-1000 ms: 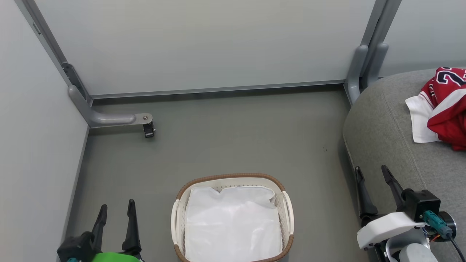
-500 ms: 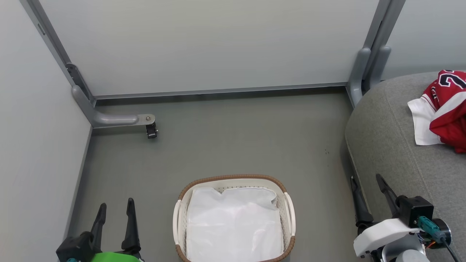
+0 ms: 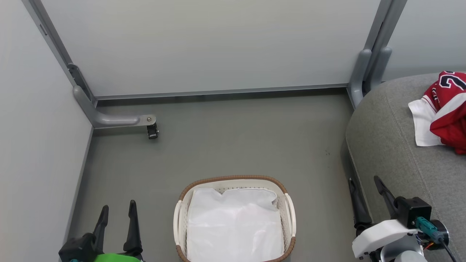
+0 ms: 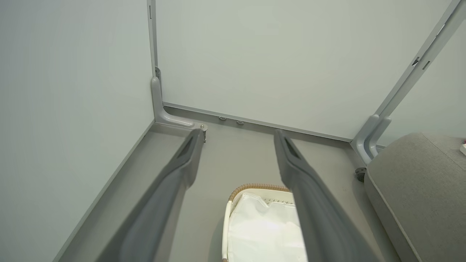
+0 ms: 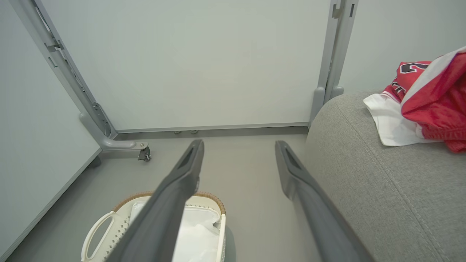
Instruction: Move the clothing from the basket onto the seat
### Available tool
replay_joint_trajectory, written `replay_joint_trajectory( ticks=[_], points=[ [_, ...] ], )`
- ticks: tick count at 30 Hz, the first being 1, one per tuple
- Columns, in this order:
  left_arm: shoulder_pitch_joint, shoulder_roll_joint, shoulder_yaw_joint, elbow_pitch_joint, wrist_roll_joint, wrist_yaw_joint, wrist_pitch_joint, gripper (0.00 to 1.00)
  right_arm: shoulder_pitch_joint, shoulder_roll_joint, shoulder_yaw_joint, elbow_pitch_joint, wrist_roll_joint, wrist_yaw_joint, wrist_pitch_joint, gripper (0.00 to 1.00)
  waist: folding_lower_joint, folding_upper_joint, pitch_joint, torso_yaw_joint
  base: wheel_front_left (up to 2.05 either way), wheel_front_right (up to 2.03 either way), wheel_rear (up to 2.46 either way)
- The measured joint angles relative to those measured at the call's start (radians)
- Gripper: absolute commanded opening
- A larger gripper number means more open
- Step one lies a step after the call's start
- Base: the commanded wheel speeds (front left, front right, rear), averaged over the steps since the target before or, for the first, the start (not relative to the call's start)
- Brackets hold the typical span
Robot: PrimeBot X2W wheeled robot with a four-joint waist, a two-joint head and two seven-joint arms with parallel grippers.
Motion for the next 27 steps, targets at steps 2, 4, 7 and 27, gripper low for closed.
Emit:
replay_joint_trajectory(
  ticks=[2, 4, 7, 27],
  points=[
    [0.000, -0.002, 0.000, 0.002, 0.002, -0.004, 0.000, 0.00, 0.000, 0.000, 0.002, 0.001, 0.000, 0.000, 0.000, 0.00, 0.0000, 0.0000, -0.001, 0.000, 0.00, 0.00, 0.00],
    [0.000, -0.003, -0.002, 0.019, 0.002, -0.005, 0.000, 0.00, 0.004, 0.003, 0.002, 0.014, 0.000, 0.000, 0.001, 0.00, 0.0000, 0.0000, -0.001, 0.000, 0.00, 0.00, 0.00],
    [0.001, -0.005, -0.002, 0.045, 0.001, -0.005, 0.001, 0.00, 0.013, 0.009, 0.003, 0.040, 0.001, 0.000, 0.003, 0.00, 0.0000, 0.0000, -0.001, 0.000, 0.00, 0.00, 0.00],
    [-0.020, -0.021, 0.047, 0.046, -0.299, -0.018, 0.098, 0.00, 0.015, 0.009, -0.027, 0.023, 0.351, 0.000, 0.096, 0.00, 0.0000, 0.0000, -0.001, -0.008, 0.00, 0.00, 0.00]
  ],
)
